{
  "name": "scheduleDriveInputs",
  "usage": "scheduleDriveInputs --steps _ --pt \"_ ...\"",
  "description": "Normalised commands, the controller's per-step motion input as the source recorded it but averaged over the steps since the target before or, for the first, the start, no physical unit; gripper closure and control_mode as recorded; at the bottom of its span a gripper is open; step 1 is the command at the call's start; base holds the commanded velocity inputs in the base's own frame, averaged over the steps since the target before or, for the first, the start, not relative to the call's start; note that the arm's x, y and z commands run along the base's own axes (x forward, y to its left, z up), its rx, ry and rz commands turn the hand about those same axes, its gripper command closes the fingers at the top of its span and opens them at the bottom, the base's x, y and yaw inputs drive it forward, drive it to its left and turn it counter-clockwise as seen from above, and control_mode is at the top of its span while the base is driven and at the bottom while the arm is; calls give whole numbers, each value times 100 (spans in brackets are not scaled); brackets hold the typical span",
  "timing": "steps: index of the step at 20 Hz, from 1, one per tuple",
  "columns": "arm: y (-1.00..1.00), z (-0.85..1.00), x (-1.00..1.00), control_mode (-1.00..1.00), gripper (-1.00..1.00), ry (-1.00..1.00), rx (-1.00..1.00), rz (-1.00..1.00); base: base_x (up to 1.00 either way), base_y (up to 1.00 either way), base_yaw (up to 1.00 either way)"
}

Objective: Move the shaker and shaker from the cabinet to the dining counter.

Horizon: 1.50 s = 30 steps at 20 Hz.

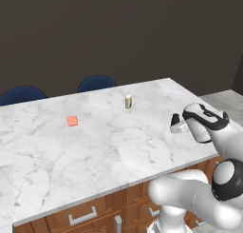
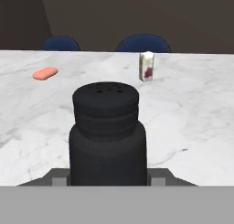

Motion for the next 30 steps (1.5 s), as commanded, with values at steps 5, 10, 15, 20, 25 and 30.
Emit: scheduleDriveInputs --steps 5,10,15,20,25,30 --pt "0 -17 0 -100 100 2 0 0 0 0 0" --pt "0 -16 0 -100 100 0 0 0 0 0 0" --pt "0 -15 0 -100 100 -8 0 0 0 0 0" --pt "0 -9 0 -100 100 -12 0 0 0 0 0" --pt "0 -6 0 -100 100 -12 0 0 0 0 0" --pt "0 -6 0 -100 100 -11 0 0 0 0 0"
